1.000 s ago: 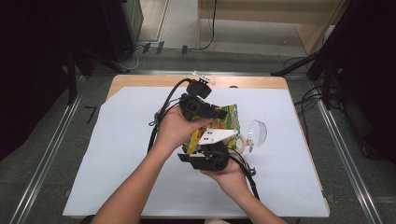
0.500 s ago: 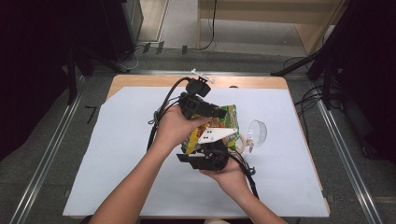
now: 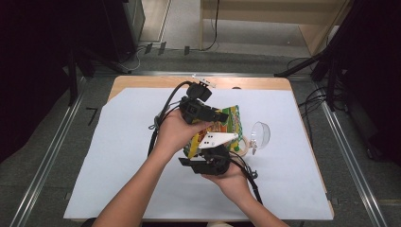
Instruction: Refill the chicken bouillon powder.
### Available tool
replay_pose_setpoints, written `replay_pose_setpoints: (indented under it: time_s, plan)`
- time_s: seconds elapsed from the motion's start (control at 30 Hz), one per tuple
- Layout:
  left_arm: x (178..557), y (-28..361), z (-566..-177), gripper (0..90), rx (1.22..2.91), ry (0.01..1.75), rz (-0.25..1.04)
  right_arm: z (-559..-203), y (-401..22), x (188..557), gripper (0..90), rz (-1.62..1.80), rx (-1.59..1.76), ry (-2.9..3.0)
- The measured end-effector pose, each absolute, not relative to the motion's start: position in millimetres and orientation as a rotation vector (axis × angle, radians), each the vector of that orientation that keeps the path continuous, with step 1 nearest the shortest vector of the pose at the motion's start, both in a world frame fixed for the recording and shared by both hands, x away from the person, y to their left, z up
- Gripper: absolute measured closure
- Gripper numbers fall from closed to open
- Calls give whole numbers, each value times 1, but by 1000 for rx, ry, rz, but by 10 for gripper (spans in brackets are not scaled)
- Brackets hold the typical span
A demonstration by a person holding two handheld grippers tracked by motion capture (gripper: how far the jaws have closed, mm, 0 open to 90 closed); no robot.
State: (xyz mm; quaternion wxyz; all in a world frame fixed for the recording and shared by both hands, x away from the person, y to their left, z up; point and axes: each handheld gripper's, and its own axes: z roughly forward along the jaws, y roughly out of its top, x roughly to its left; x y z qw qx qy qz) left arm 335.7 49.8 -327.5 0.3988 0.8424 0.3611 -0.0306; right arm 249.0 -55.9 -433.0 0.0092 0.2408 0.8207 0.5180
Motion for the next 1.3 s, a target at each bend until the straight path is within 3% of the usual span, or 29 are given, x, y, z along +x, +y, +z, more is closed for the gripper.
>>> replay_pose_setpoints:
  time_s: [0.17, 1.0, 1.3]
  plan:
    - [332, 56, -332, 707, 2125, 915, -89, -439, -51, 246, 622, 1606, 722, 2567]
    - [321, 80, -352, 754, 2080, 893, -130, -462, -43, 240, 566, 1568, 626, 2593]
    - [323, 87, -356, 775, 2051, 891, -156, -469, -42, 238, 491, 1582, 640, 2589]
